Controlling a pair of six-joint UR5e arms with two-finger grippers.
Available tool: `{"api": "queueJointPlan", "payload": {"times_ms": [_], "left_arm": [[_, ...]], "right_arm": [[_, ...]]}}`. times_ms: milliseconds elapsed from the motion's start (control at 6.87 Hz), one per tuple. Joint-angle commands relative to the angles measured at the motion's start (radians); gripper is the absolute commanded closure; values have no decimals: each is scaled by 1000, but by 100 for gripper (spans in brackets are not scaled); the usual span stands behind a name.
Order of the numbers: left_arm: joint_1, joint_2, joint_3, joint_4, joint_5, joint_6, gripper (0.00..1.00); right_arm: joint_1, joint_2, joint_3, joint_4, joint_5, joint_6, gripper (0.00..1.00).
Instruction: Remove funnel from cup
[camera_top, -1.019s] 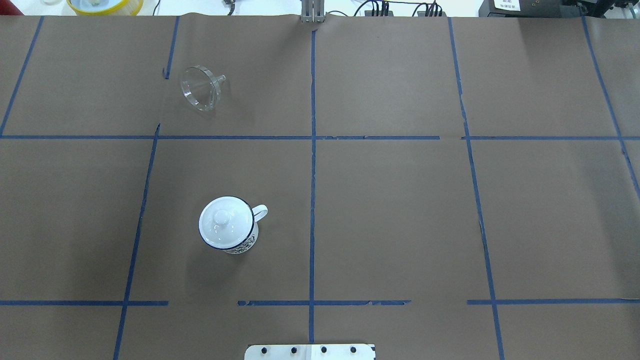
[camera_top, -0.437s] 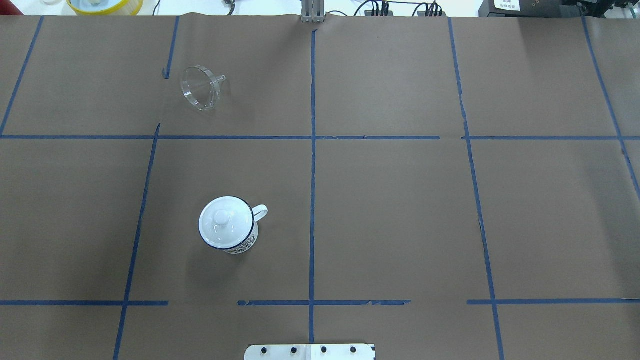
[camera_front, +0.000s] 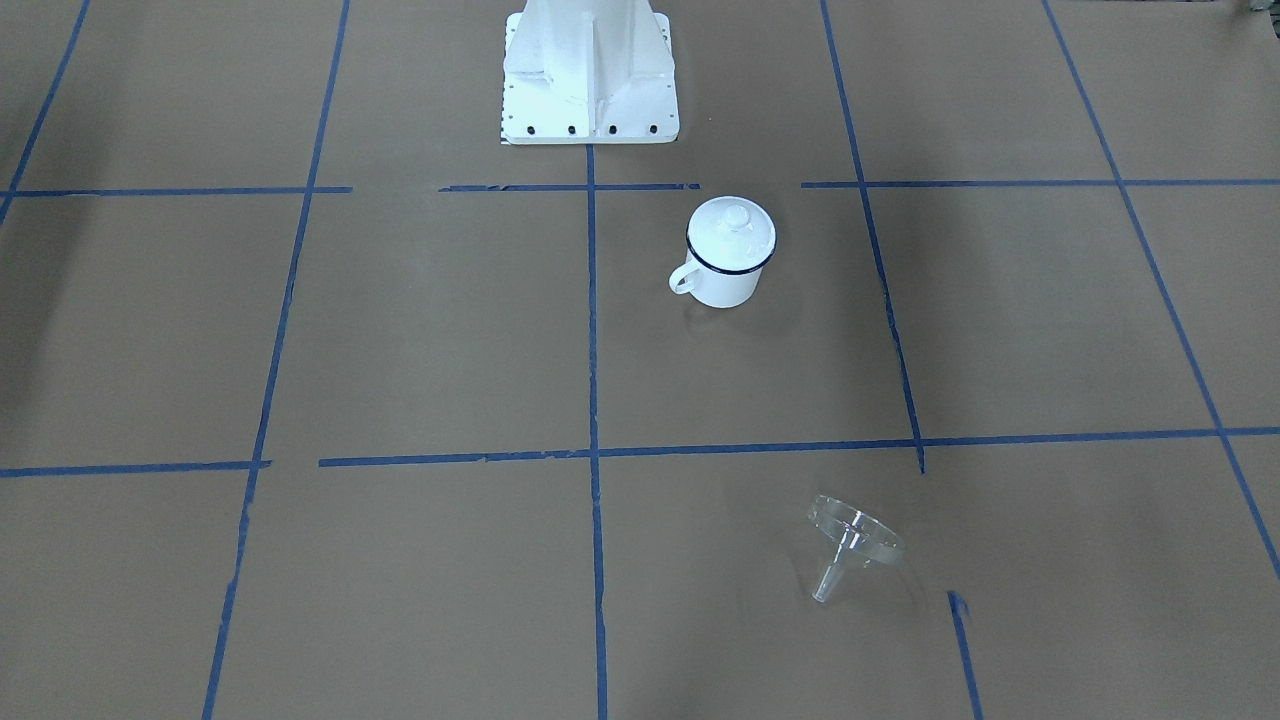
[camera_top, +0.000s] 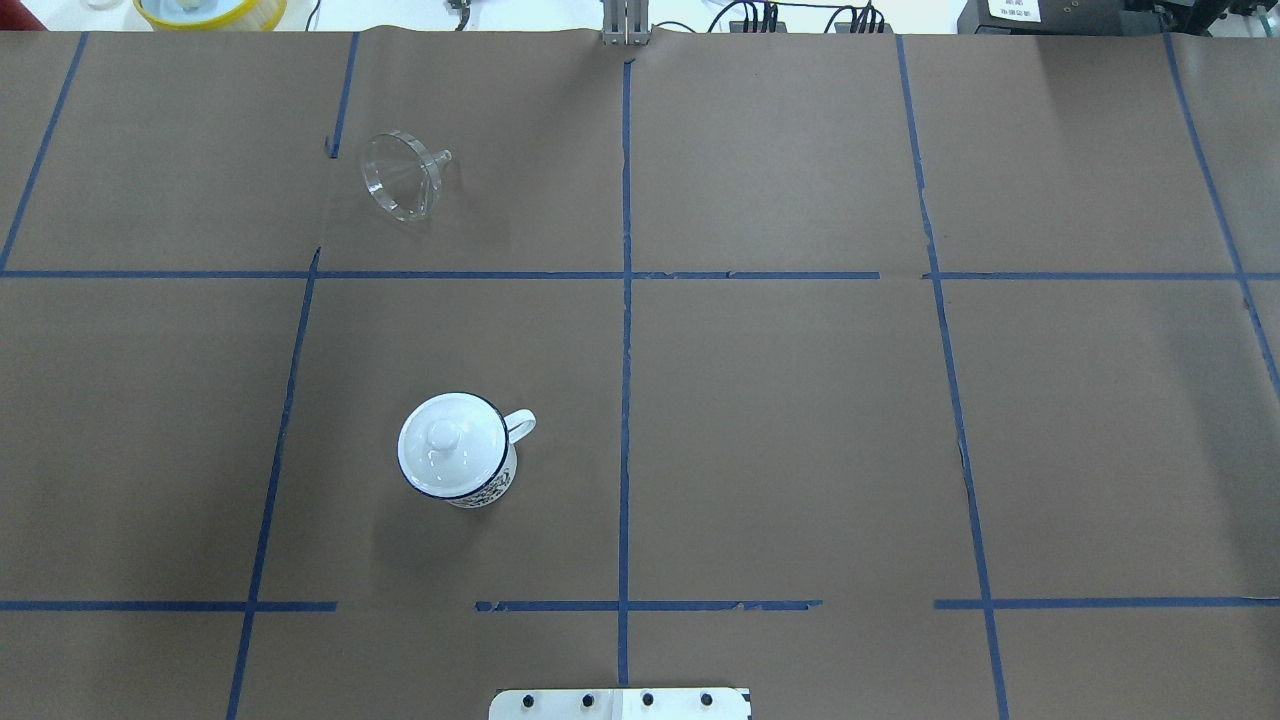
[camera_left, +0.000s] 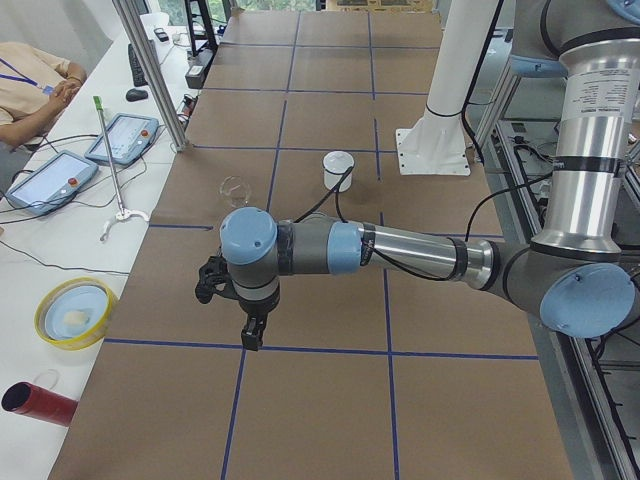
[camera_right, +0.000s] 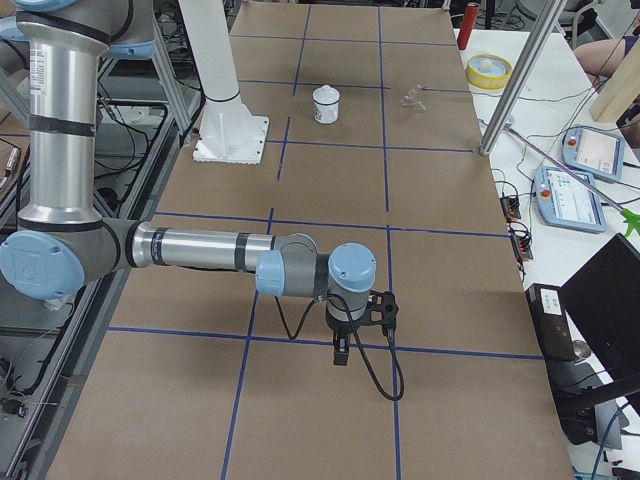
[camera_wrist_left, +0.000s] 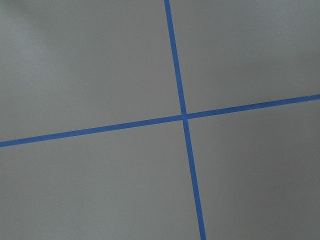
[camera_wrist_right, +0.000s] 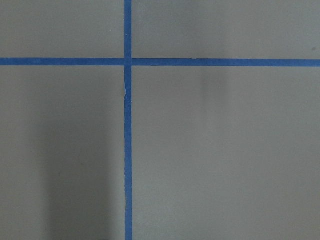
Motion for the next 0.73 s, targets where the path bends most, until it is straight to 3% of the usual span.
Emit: {"api": "queueJointPlan", "payload": {"times_ms": [0,582], "left_arm": [[5,26,9,-5,-4,-1,0],[8,27,19,-28,-3,3,0]], "right_arm": [[0,0,-1,0,0,0,0],[0,0,1,0,0,0,0]]}}
